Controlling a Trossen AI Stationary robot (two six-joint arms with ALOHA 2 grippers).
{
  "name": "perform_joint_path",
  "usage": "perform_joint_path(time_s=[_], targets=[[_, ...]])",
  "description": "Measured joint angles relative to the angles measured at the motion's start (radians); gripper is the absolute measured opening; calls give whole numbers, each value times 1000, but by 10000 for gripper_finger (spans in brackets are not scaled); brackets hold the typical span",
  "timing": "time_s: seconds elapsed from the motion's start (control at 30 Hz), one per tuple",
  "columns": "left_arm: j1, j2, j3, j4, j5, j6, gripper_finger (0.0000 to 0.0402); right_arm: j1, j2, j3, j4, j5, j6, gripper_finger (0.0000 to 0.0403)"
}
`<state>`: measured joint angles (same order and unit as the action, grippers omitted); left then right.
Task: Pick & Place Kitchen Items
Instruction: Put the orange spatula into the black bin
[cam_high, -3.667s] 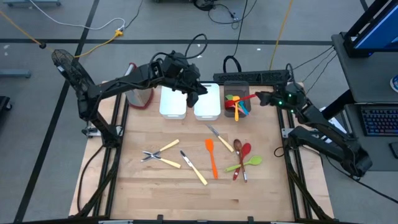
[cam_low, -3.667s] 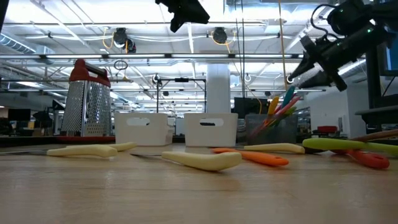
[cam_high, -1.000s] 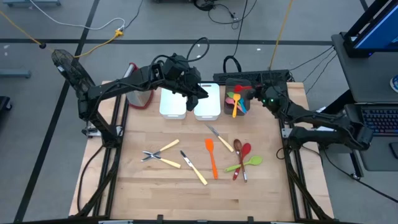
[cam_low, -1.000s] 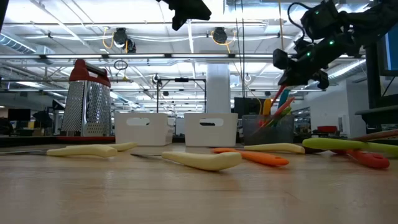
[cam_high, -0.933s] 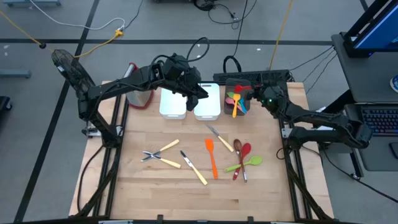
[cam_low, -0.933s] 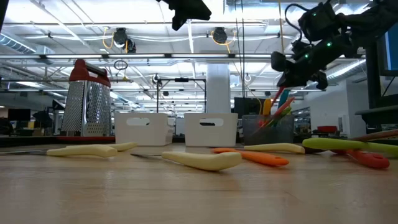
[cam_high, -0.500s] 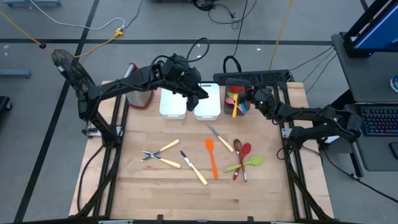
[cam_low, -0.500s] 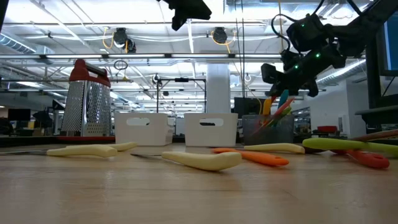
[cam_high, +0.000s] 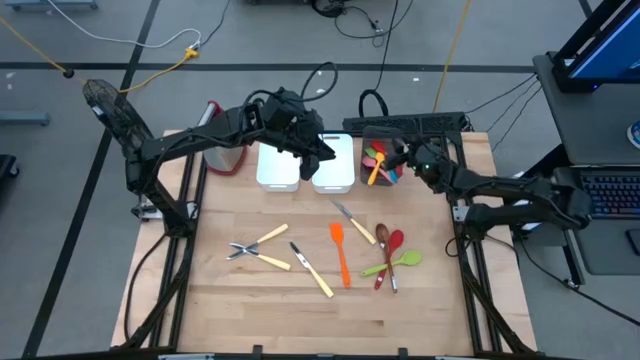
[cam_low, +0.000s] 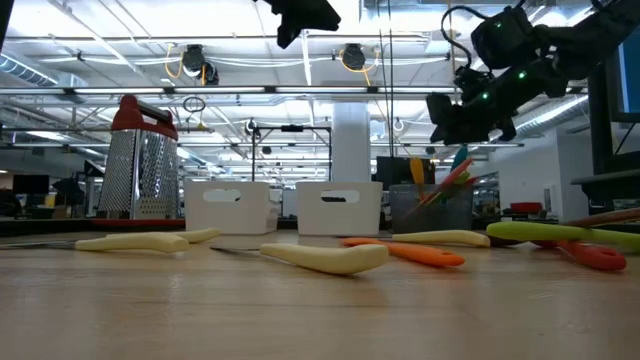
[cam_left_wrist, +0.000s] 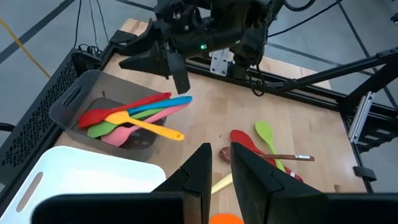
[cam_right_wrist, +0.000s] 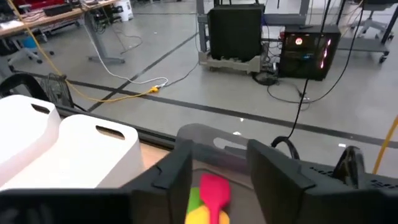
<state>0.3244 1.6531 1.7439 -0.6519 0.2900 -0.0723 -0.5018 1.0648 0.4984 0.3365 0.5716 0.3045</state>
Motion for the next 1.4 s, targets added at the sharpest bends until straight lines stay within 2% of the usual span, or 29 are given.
perform_joint_path(time_s=[0.13,0.33,0.47,0.6,0.77,0.93,1.17,1.4], targets=[[0,0,0,-1,0,3,63,0,-86,0,-6,-19,-6,183],[-8,0,0,-76,31,-8,63,0,-264,0,-46,-263,-6,193],[-43,0,0,-137,22,3,63,0,-369,0,-116,-415,42,179],[-99,0,0,-139,-4,12,62,0,-460,0,-193,-510,105,150],[-176,0,0,-138,-95,-36,63,0,-549,0,-299,-560,131,86],[-265,0,0,-103,-213,-118,62,0,-609,0,-326,-689,125,10],[-383,24,0,19,-348,-243,63,0,-681,0,-345,-854,154,3],[-507,126,0,128,-523,-372,63,0,-788,0,-414,-992,180,1]])
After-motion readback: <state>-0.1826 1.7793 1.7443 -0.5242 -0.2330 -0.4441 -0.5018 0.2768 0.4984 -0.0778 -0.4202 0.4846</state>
